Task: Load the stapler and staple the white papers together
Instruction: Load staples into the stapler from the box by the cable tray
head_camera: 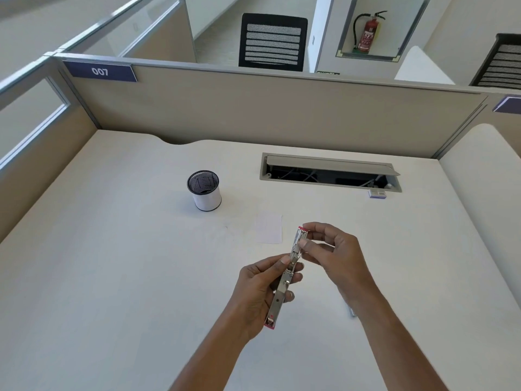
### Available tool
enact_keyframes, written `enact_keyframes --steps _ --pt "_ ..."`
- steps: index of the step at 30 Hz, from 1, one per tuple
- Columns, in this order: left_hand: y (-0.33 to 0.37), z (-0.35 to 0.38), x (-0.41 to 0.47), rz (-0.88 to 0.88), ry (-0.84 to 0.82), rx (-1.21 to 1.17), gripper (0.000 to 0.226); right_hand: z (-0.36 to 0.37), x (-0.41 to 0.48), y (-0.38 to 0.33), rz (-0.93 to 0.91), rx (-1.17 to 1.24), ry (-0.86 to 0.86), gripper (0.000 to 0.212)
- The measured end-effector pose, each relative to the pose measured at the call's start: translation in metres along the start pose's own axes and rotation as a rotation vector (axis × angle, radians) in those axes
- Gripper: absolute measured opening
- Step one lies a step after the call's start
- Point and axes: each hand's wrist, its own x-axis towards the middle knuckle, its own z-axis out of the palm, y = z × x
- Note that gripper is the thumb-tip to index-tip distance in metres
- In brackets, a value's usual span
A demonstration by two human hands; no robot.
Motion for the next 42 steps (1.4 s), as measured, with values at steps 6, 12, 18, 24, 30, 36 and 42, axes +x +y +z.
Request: enact_keyframes --steps 6,12,18,24,30,36,42 --pt "-0.002 0.001 -0.002 -0.005 -0.006 0.026 0.024 0.004 -0.003 0.005 0.028 -0.009 0.004 0.037" --pt "-0.004 0.001 -0.003 -0.006 -0.002 0.021 0.026 0.004 0.0 0.006 0.007 0.006 0.051 0.031" --pt "-0.006 0.0 -0.005 -0.009 -0.007 0.034 0.025 0.004 0.001 0.005 -0.003 0.031 0.116 0.015" --pt "-0.008 0.003 -0.008 -0.009 0.001 0.037 0.023 0.002 0.001 0.003 0.015 0.038 0.134 0.011" --pt "-0.007 0.001 -0.009 0.0 0.02 0.029 0.022 0.0 -0.013 0.009 -0.04 0.006 0.133 0.019" --pt "-0.005 0.002 -0.007 0.011 0.041 0.007 0.024 0.007 -0.053 0.013 -0.536 -0.311 0.199 0.022" --pt "-0.008 0.004 -0.007 0.0 0.049 0.024 0.025 0.011 -0.046 0.021 -0.645 -0.413 0.25 0.011"
